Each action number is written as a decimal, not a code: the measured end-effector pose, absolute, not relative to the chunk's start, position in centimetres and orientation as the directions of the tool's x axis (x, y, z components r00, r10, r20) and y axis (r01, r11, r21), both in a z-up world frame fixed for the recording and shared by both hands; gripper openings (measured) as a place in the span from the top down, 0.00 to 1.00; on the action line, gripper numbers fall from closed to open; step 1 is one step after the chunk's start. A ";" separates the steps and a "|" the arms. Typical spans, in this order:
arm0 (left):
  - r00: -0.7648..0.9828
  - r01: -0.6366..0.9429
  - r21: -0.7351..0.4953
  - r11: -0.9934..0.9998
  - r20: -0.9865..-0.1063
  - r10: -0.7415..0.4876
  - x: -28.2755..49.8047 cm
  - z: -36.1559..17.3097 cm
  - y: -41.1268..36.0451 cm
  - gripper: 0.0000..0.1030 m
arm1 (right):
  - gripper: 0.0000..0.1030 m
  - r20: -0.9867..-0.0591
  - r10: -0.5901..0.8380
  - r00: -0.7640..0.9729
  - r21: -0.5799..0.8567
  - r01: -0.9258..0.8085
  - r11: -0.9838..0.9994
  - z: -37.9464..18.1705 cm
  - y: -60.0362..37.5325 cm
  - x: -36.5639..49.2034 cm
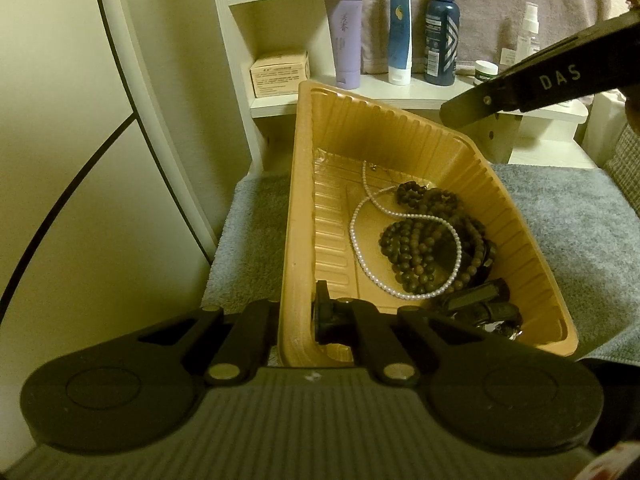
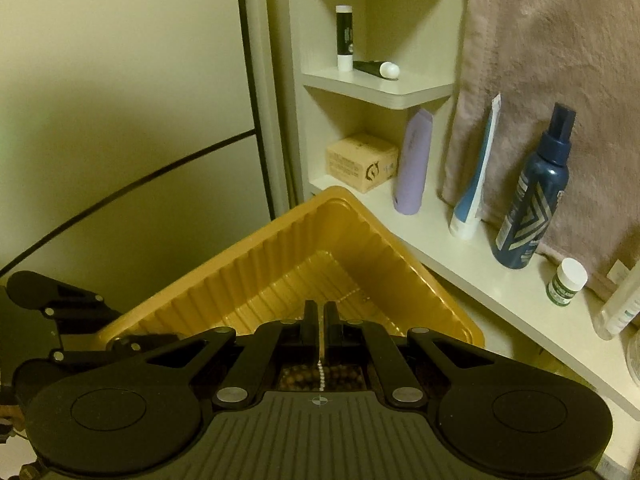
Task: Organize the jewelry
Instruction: 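Lower the pearl strand into the orange tray and open the right gripper, then lower the orange tray flat onto the towel and open the left gripper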
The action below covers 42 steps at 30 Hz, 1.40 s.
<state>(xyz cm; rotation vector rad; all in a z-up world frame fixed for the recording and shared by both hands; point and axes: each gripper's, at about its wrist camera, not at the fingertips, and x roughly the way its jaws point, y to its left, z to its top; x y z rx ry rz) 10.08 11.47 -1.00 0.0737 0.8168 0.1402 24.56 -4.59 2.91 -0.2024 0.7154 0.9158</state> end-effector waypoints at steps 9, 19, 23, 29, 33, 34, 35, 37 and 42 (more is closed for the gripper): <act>0.676 -0.096 0.119 0.988 -0.721 0.152 10.1 -1.0 11.5 0.97 | 0.65 -0.625 0.639 0.449 0.154 -0.731 0.664 2.8 -6.2 23.8; 0.672 -0.089 0.093 0.992 -0.729 0.129 10.3 -1.5 12.3 0.97 | 0.32 -0.624 0.611 0.487 0.239 -0.625 0.743 1.5 -10.5 21.6; 0.667 -0.089 0.052 0.995 -0.738 0.098 10.6 -2.1 13.2 0.97 | 0.32 -0.649 0.578 0.495 0.268 -0.562 0.783 0.9 -12.3 20.8; 0.650 -0.112 -0.021 0.993 -0.757 0.057 11.0 -3.2 14.9 0.92 | 0.32 -0.671 0.540 0.508 0.311 -0.468 0.827 0.1 -14.7 20.2; 0.648 -0.120 -0.043 0.992 -0.760 0.045 11.2 -4.0 15.4 0.90 | 0.32 -0.681 0.529 0.507 0.326 -0.437 0.838 -0.5 -15.4 19.6; 0.647 -0.122 -0.049 0.991 -0.761 0.042 11.3 -4.1 15.5 0.89 | 0.32 -0.682 0.526 0.508 0.333 -0.425 0.842 -0.6 -15.7 19.5; 0.645 -0.124 -0.055 0.991 -0.763 0.038 11.4 -4.3 15.6 0.89 | 0.32 -0.682 0.524 0.510 0.339 -0.415 0.845 -0.7 -15.8 19.5; 0.645 -0.131 -0.066 0.989 -0.764 0.035 11.4 -4.5 15.8 0.84 | 0.32 -0.685 0.519 0.512 0.352 -0.391 0.850 -1.0 -16.4 19.2; 0.677 -0.160 -0.099 0.982 -0.735 0.036 11.0 -4.1 16.5 0.63 | 0.32 -0.689 0.505 0.519 0.386 -0.327 0.863 -1.6 -18.0 18.5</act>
